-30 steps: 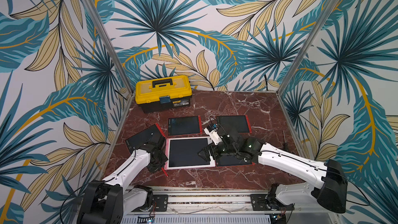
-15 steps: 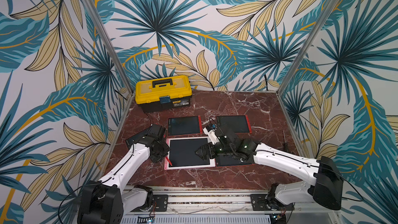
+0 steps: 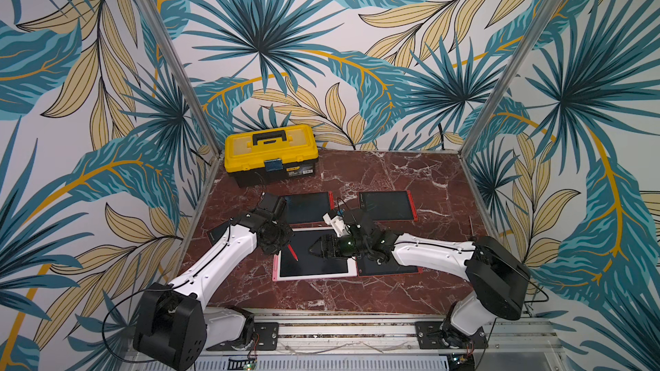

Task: Place the stylus back onto the writing tablet
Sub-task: Pick up the stylus from the center of the board.

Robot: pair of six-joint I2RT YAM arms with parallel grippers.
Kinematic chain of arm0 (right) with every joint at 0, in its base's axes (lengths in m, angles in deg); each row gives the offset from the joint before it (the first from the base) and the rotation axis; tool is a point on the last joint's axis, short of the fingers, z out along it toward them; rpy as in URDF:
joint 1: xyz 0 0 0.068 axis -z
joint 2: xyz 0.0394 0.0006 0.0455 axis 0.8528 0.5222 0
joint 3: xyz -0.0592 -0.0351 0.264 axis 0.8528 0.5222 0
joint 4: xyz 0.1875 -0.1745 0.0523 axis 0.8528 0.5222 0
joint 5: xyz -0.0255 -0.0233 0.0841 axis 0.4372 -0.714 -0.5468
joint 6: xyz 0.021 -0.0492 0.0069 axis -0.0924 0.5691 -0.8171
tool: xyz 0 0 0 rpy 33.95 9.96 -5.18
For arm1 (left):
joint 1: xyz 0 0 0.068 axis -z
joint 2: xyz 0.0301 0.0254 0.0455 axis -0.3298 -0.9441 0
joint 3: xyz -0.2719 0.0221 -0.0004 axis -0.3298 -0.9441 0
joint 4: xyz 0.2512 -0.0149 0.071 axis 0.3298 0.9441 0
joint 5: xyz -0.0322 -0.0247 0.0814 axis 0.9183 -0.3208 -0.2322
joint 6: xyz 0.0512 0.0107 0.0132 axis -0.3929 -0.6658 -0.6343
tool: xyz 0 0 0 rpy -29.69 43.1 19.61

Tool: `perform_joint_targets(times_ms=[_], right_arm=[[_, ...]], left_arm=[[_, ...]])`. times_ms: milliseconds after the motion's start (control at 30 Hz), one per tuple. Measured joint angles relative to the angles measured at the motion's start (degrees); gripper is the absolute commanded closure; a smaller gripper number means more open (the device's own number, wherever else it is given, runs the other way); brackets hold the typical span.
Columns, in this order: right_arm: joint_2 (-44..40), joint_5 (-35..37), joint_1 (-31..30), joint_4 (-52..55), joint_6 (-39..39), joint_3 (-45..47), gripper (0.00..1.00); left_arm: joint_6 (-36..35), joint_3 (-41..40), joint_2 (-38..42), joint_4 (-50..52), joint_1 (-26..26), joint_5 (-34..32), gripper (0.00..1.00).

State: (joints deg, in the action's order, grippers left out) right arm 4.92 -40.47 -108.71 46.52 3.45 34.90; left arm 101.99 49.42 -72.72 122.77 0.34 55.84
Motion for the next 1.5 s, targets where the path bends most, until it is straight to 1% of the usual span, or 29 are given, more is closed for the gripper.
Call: perform_joint_targets(times_ms=[233, 400, 600, 867, 1100, 1500], right_arm=[[7.1, -4.4, 1.0, -10.4, -4.7, -0.1, 0.38], [11.1, -6.2, 1.0, -14.7, -6.8, -0.9, 0.44], [14.0, -7.7, 1.0, -19.7, -9.4, -1.7, 0.49], [16.3, -8.7, 1.0, -23.4, -11.3, -3.0, 0.56], [18.1, -9.1, 1.0, -24.1, -12.4, -3.7, 0.68], [19.9, -9.5, 1.0, -25.6, -13.3, -4.6, 0.81]], left_arm=[[1.0, 0.0, -0.7, -1.4, 1.4, 0.9, 0.88], [1.2, 0.0, -0.7, -2.0, 1.7, 1.4, 0.88], [1.2, 0.0, -0.7, -2.3, 1.8, 1.5, 0.88], [1.6, 0.0, -0.7, -2.7, 1.8, 1.7, 0.88], [1.6, 0.0, -1.0, -2.8, 1.8, 1.9, 0.88], [1.6, 1.3, -1.4, -3.2, 1.9, 2.3, 0.88]])
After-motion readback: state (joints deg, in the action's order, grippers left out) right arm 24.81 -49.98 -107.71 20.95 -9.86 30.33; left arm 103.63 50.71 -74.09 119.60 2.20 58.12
